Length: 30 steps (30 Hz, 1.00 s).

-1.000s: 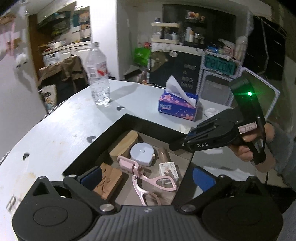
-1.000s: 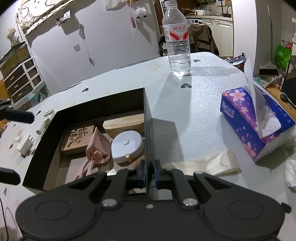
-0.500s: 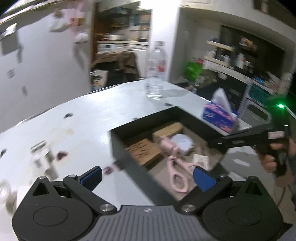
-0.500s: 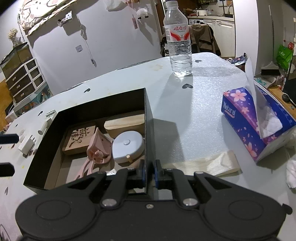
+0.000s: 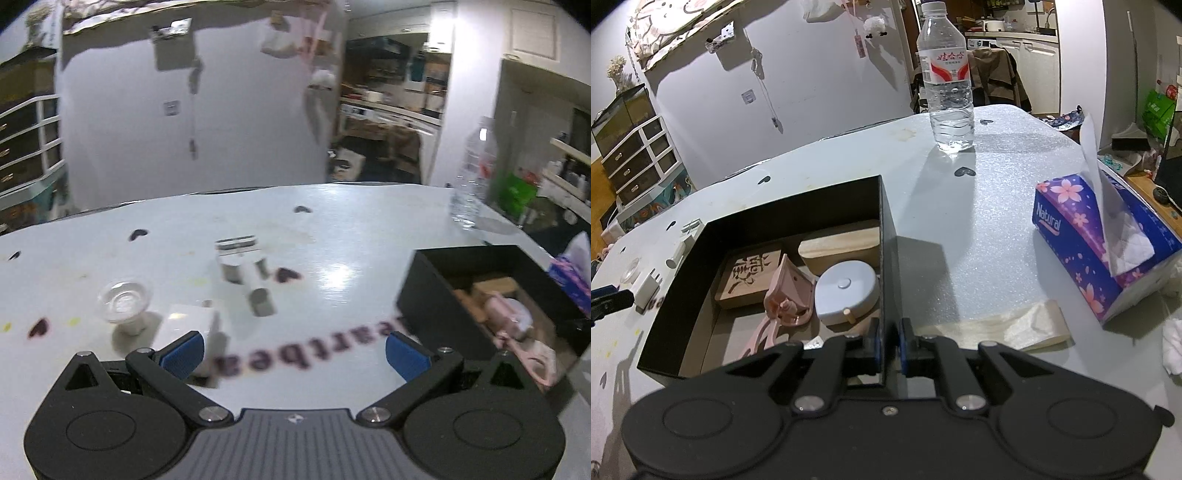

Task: Organize rigid objects
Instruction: 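Return the left tool to the table and grasp the white charger, then carry the white charger into the black box and open the left tool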

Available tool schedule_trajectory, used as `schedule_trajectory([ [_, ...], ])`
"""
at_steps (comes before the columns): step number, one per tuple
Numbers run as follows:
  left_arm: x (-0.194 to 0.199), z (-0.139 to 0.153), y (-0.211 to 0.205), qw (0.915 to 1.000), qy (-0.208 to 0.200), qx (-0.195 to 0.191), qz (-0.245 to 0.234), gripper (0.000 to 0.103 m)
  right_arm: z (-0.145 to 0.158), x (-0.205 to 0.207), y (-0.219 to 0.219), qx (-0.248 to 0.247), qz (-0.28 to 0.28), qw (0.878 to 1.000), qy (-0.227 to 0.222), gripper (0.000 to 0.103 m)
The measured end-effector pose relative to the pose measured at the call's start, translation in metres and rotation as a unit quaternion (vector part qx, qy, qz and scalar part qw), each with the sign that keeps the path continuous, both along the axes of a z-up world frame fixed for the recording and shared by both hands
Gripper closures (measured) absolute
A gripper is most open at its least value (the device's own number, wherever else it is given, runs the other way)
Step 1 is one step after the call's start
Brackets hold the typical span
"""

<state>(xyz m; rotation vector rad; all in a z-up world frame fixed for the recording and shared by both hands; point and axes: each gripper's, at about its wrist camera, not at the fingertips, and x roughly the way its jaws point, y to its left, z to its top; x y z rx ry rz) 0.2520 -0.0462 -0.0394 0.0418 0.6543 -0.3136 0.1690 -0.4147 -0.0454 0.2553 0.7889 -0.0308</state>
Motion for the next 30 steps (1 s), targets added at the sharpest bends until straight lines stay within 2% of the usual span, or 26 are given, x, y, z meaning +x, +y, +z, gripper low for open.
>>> schedule_trajectory([
  [5,0.011,-0.006,0.007,0.9988,-0.012,0.019,0.043,0.0,0.0,0.0,0.0,0.0,0.0,1.0,0.0,0.093],
  [14,0.041,-0.022,0.028,0.9958,0.008,0.024,0.088,0.001,0.0,0.0,0.0,0.001,-0.001,1.0,0.001,0.093],
  [17,0.047,-0.025,0.031,0.9946,0.001,0.03,0.099,0.012,-0.001,0.0,0.0,0.001,-0.001,1.0,0.001,0.093],
  [19,0.051,-0.027,0.034,0.9944,0.004,0.029,0.102,0.027,-0.001,0.0,0.0,0.001,-0.001,1.0,0.001,0.093],
  [20,0.053,-0.028,0.035,0.9943,0.006,0.028,0.102,0.029,-0.001,0.0,0.0,0.001,-0.001,1.0,0.001,0.093],
  [22,0.057,-0.03,0.035,0.9942,0.01,0.036,0.101,0.042,-0.001,0.0,0.0,0.002,-0.002,1.0,0.001,0.093],
  [24,0.059,-0.032,0.034,0.9942,0.014,0.045,0.097,0.049,-0.001,0.0,0.0,0.002,-0.002,1.0,0.001,0.093],
  [30,0.056,-0.034,0.035,0.9949,0.01,0.045,0.09,0.052,-0.001,0.0,0.0,0.002,-0.002,1.0,0.001,0.093],
])
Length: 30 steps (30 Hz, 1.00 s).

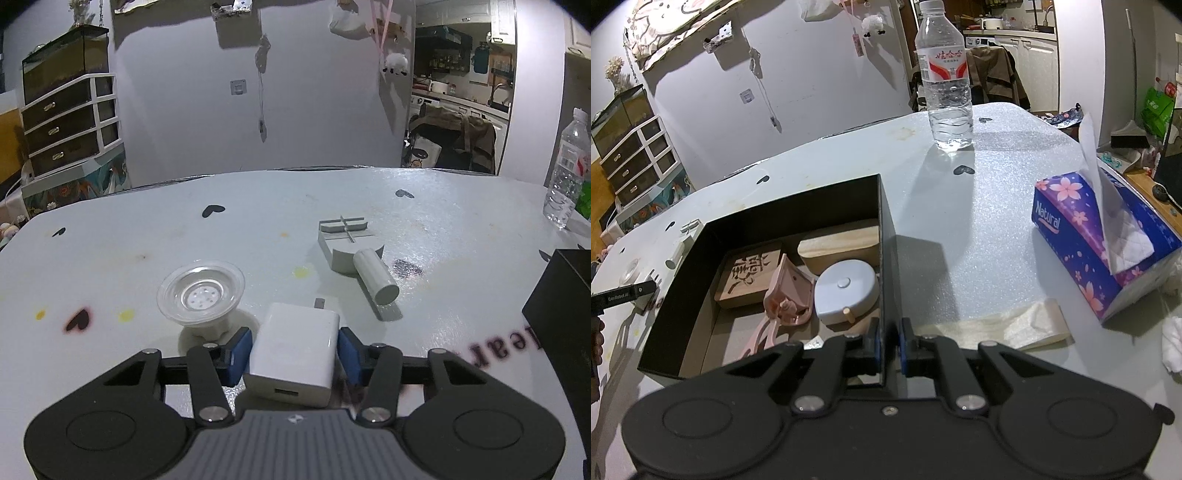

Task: Organize rigid objects
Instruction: 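Carry the white charger into the black box and open the left tool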

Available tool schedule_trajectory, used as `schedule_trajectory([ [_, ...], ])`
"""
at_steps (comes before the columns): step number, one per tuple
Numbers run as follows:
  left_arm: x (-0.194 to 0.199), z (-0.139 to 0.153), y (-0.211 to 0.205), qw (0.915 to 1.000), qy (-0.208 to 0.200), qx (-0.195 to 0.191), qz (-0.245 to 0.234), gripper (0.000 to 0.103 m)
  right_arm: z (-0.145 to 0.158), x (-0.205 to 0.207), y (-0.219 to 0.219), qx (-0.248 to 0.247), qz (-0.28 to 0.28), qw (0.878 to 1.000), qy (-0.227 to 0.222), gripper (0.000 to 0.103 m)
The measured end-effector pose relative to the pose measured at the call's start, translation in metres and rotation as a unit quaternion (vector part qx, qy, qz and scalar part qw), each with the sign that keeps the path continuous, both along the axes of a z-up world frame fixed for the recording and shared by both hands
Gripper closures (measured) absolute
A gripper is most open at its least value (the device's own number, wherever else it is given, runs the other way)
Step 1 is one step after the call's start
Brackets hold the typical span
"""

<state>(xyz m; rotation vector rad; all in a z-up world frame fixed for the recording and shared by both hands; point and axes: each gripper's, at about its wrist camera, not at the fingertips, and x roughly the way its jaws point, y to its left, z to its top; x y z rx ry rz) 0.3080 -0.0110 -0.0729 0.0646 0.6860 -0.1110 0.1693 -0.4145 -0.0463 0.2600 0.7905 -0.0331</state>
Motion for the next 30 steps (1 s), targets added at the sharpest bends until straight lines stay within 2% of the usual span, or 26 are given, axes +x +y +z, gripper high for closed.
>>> schedule_trajectory([
  [5,-0.01,-0.002,0.002,0.9999,-0.009,-0.01,-0.006,0.053,0.0,0.0,0.0,0.0,0.001,1.0,0.0,0.093],
  [9,-0.018,0.007,0.002,0.999,-0.003,-0.03,-0.034,0.053,0.0,0.0,0.0,-0.001,0.001,1.0,0.001,0.093],
  [13,-0.028,0.031,-0.009,0.9956,-0.029,-0.034,-0.082,0.054,0.0,0.0,0.0,0.0,0.001,1.0,0.0,0.093],
  [16,-0.037,0.054,-0.024,0.9873,-0.051,-0.043,-0.144,0.054,0.0,0.0,0.0,-0.001,0.001,1.0,0.0,0.093],
  [19,-0.048,0.07,-0.044,0.9716,-0.066,-0.04,-0.224,0.054,0.0,0.0,0.0,0.0,0.001,1.0,0.0,0.093],
  [22,-0.057,0.082,-0.071,0.9483,-0.076,-0.03,-0.307,0.054,0.0,0.0,0.0,0.0,0.001,1.0,0.0,0.093],
  [25,-0.066,0.088,-0.101,0.9198,-0.081,-0.016,-0.384,0.054,0.0,0.0,-0.001,0.002,0.0,1.0,-0.001,0.093],
  [28,-0.069,0.085,-0.131,0.8902,-0.062,-0.012,-0.451,0.054,-0.001,0.0,-0.001,0.004,0.0,1.0,-0.001,0.093],
  [30,-0.071,0.077,-0.15,0.8706,-0.048,0.007,-0.49,0.054,-0.001,-0.001,-0.001,0.004,0.0,1.0,-0.002,0.093],
])
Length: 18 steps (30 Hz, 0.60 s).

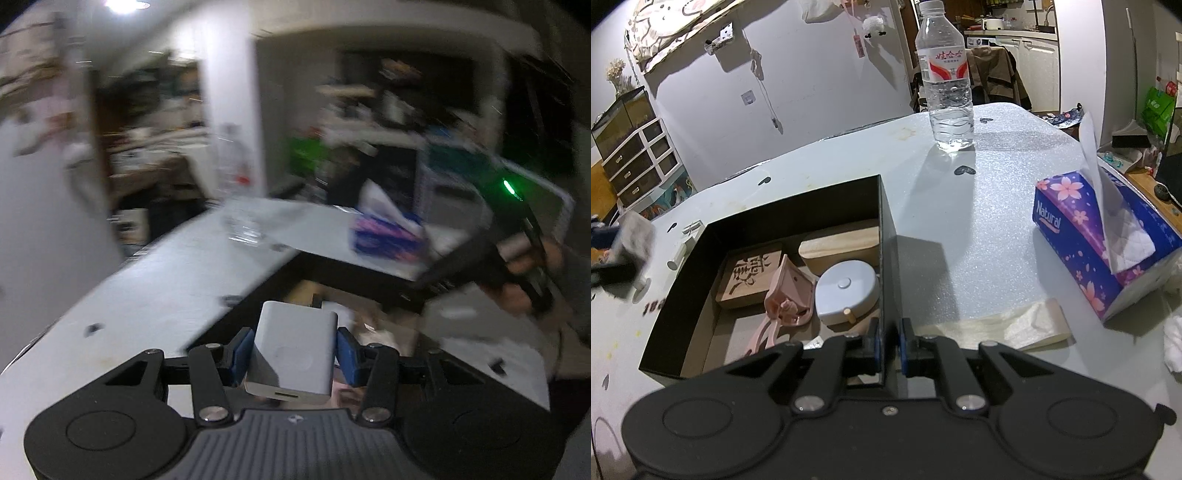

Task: Organize rigid objects
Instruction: 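Carry the white charger into the black box and open the left tool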

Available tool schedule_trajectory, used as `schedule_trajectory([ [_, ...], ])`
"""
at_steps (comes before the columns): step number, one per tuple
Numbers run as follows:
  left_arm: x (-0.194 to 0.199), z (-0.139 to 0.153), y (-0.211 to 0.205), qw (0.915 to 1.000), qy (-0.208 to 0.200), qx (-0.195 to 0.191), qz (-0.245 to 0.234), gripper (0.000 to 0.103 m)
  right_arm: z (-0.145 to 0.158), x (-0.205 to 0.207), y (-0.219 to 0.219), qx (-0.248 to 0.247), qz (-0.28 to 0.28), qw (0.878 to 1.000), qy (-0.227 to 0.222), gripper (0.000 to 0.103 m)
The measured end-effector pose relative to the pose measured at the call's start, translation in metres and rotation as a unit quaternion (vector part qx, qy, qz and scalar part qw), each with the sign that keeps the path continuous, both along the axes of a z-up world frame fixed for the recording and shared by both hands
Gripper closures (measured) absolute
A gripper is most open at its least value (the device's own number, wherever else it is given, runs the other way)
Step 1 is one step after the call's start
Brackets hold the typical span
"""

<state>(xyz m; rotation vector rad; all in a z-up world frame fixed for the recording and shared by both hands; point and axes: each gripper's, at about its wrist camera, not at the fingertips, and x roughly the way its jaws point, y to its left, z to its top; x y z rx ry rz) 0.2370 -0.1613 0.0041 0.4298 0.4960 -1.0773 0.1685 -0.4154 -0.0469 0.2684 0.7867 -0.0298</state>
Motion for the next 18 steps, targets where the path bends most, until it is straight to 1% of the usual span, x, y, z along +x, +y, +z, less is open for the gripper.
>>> schedule_trajectory([
  [2,-0.004,-0.01,-0.016,0.9986,-0.01,0.037,-0.038,0.054,0.0,0.0,0.0,0.0,-0.001,1.0,0.0,0.093],
  [4,-0.005,-0.022,-0.03,0.9944,-0.017,0.079,-0.067,0.054,0.0,0.0,0.0,0.001,-0.001,1.0,0.0,0.092],
  [6,0.0,-0.032,-0.039,0.9897,-0.02,0.116,-0.081,0.054,0.0,-0.001,-0.001,0.003,-0.002,1.0,-0.001,0.092],
  [9,0.009,-0.042,-0.046,0.9827,-0.026,0.157,-0.094,0.054,0.0,-0.001,-0.001,0.003,-0.001,1.0,-0.001,0.092],
  [11,0.015,-0.044,-0.048,0.9789,-0.028,0.175,-0.102,0.054,0.0,-0.001,-0.001,0.004,-0.001,1.0,-0.001,0.092],
  [13,0.021,-0.042,-0.049,0.9765,-0.018,0.182,-0.113,0.054,0.0,-0.001,-0.001,0.005,-0.001,1.0,-0.001,0.092],
  [18,0.026,-0.04,-0.052,0.9665,-0.005,0.213,-0.143,0.054,0.0,-0.001,-0.001,0.006,0.001,1.0,-0.001,0.092],
])
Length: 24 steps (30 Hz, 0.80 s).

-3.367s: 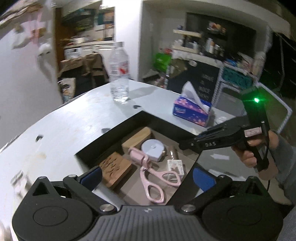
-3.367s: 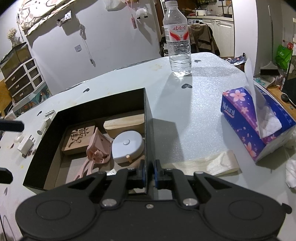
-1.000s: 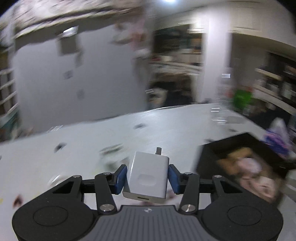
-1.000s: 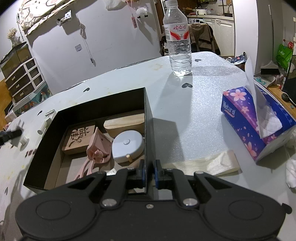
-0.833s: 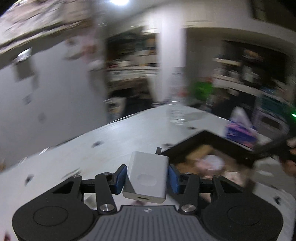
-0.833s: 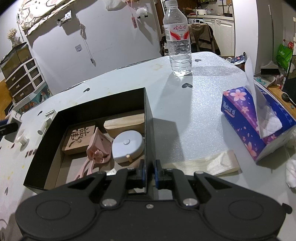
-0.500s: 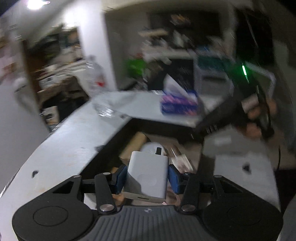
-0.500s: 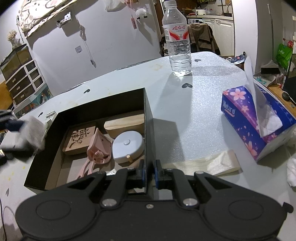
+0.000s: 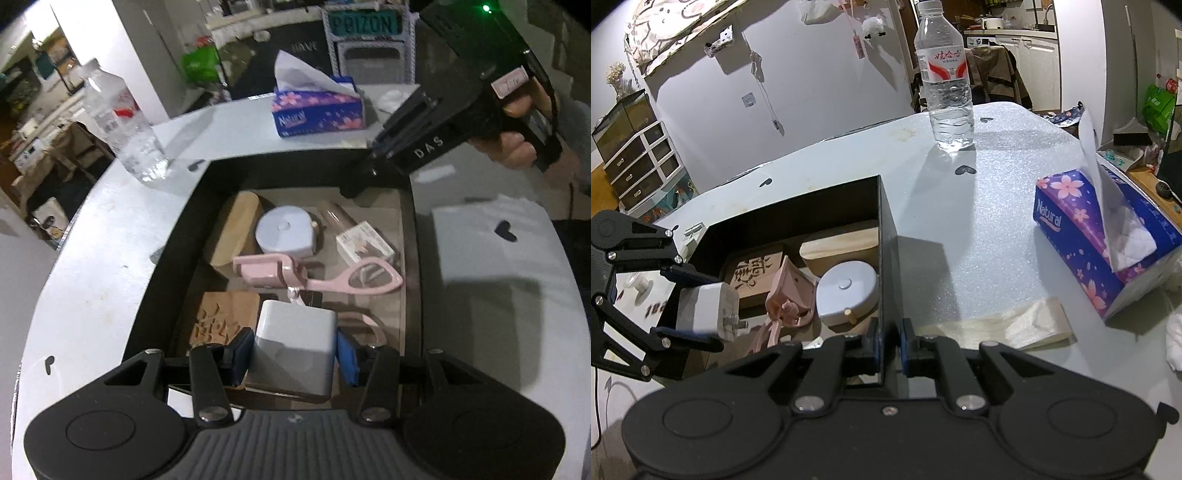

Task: Organize rigid objects
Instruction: 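Carry the white charger into the black box and open the left tool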

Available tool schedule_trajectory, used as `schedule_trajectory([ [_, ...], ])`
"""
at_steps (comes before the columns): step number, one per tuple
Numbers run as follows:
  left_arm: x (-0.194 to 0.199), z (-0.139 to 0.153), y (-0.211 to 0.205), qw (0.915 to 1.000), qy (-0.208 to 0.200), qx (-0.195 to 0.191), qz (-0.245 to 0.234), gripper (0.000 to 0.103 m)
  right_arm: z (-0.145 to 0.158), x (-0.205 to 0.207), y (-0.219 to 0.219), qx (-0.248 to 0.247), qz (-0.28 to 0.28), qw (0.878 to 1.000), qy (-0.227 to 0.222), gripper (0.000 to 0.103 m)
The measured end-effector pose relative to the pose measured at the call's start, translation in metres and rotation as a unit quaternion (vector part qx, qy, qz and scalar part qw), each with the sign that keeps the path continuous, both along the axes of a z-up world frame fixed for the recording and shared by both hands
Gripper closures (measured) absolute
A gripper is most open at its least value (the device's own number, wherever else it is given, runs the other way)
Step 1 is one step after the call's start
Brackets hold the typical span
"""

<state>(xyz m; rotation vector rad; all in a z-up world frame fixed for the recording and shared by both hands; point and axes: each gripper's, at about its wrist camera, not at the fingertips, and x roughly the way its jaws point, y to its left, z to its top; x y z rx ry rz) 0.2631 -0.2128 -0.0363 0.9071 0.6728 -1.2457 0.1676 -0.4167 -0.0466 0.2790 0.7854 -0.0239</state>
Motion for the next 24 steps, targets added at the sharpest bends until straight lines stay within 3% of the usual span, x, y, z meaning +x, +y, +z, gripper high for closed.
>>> schedule_trajectory([
  [3,0.004,0.001,0.0,0.9999,0.004,0.009,-0.007,0.054,0.0,0.0,0.0,0.0,0.0,1.0,0.0,0.091],
  [6,0.01,0.006,0.001,1.0,0.004,0.005,0.005,0.035,0.0,0.0,-0.001,0.001,-0.001,1.0,0.0,0.092],
  [14,0.012,0.015,0.004,0.9992,0.033,-0.016,0.016,0.032,0.0,0.0,0.0,0.0,-0.001,1.0,0.001,0.092],
  [24,0.01,0.032,0.006,0.9941,0.083,-0.05,0.049,0.009,0.0,0.001,0.0,0.0,-0.002,1.0,0.002,0.092],
])
